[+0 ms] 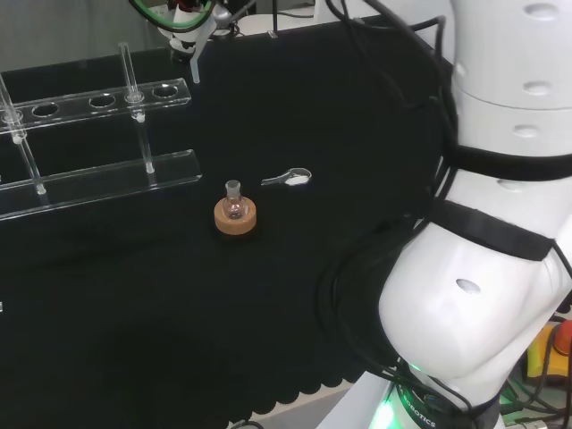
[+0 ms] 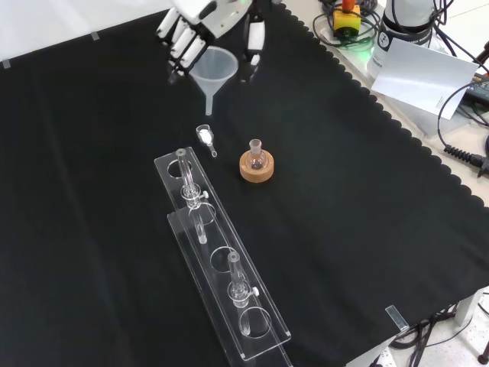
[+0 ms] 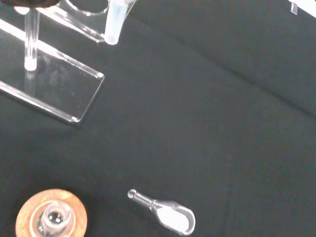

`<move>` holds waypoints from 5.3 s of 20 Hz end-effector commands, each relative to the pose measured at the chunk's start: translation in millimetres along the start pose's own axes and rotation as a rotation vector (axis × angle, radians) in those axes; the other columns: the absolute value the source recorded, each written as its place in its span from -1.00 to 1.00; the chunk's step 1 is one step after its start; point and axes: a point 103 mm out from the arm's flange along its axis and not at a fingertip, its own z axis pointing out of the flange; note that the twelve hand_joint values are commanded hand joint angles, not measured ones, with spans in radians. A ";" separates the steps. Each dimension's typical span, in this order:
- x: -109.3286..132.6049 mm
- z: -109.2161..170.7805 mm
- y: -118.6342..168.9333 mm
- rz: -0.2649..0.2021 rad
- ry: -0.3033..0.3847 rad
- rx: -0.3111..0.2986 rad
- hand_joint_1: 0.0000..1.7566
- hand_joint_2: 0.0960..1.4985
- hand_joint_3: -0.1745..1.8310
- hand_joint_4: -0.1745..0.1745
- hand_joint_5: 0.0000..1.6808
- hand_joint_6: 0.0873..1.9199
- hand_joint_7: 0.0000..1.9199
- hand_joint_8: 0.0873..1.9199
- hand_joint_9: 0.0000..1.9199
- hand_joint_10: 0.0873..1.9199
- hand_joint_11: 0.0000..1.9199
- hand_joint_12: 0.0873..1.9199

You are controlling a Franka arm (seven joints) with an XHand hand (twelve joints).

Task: Place the funnel on the round-bottom flask.

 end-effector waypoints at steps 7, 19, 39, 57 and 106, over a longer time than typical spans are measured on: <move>30.2 24.7 -62.2 0.054 0.013 0.032 -0.24 -0.06 -0.41 -0.24 -0.35 -0.99 -0.47 -0.37 -0.16 -0.54 -0.54 0.33; 36.9 69.4 -64.7 0.047 0.013 0.111 -0.24 -0.06 -0.40 -0.23 -0.34 -0.98 -0.46 -0.38 -0.16 -0.54 -0.53 0.32; 38.8 105.8 -62.3 0.041 0.057 0.105 -0.24 -0.07 -0.39 -0.23 -0.34 -0.98 -0.45 -0.38 -0.16 -0.55 -0.52 0.32; 44.4 138.6 -35.5 0.011 0.085 0.115 -0.23 -0.07 -0.39 -0.23 -0.34 -0.97 -0.45 -0.38 -0.16 -0.55 -0.51 0.31; 56.7 163.6 -16.6 -0.010 0.096 0.147 -0.23 -0.07 -0.38 -0.25 -0.35 -0.94 -0.46 -0.37 -0.17 -0.54 -0.50 0.31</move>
